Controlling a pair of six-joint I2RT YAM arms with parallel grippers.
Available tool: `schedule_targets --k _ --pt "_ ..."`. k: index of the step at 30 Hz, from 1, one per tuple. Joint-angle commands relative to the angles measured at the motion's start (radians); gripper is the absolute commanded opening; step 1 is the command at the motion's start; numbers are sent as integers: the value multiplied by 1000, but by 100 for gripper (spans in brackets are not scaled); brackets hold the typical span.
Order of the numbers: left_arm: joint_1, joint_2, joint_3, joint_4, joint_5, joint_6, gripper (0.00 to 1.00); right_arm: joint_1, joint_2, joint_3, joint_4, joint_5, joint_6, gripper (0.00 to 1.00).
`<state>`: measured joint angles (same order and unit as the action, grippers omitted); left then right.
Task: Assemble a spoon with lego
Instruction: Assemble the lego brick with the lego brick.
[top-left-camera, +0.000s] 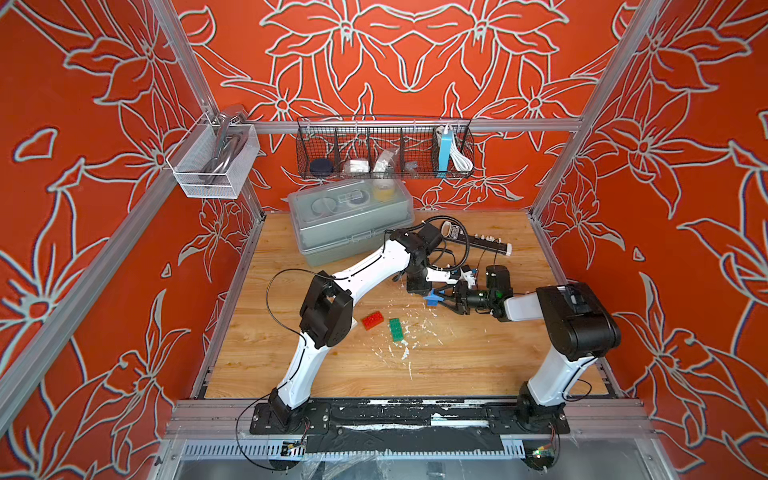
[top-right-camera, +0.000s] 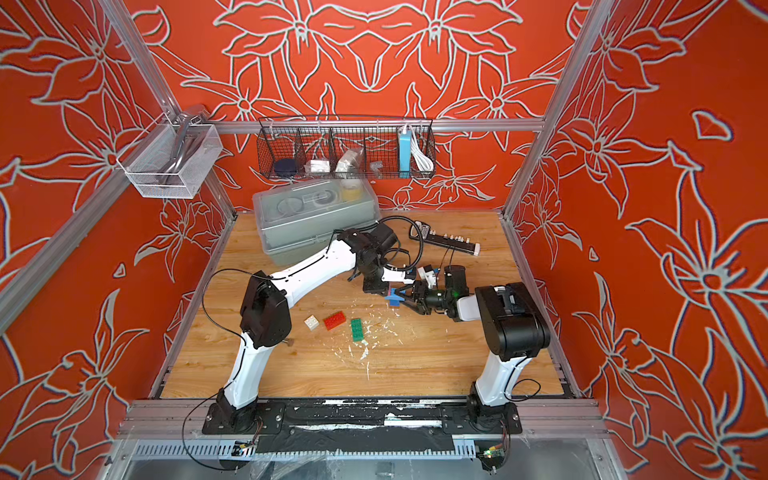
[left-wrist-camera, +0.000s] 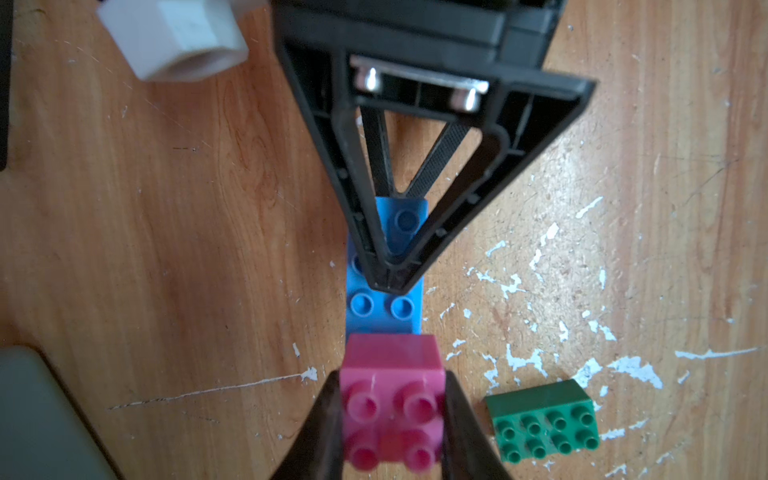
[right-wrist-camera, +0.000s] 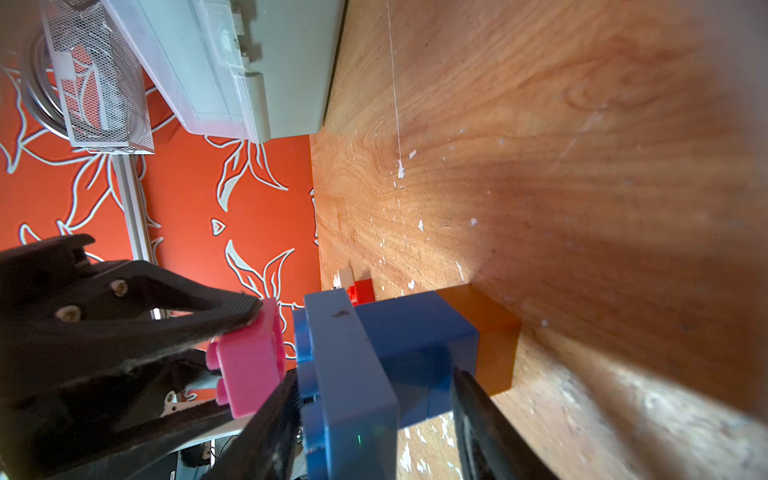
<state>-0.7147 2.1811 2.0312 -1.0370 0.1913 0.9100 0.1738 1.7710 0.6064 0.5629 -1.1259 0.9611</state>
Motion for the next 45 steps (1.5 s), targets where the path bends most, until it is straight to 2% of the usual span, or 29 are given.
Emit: schedule_targets --k 1,32,41,45 --pt "-5 17 21 -8 -4 31 0 8 17 16 16 -13 0 60" --pt "-5 54 16 -5 -20 35 0 10 42 24 3 -21 -16 58" --pt "-5 58 19 -29 -85 24 0 12 50 24 0 -23 -19 57" --pt "-5 39 14 -19 -62 23 0 12 54 28 -3 -25 -21 57"
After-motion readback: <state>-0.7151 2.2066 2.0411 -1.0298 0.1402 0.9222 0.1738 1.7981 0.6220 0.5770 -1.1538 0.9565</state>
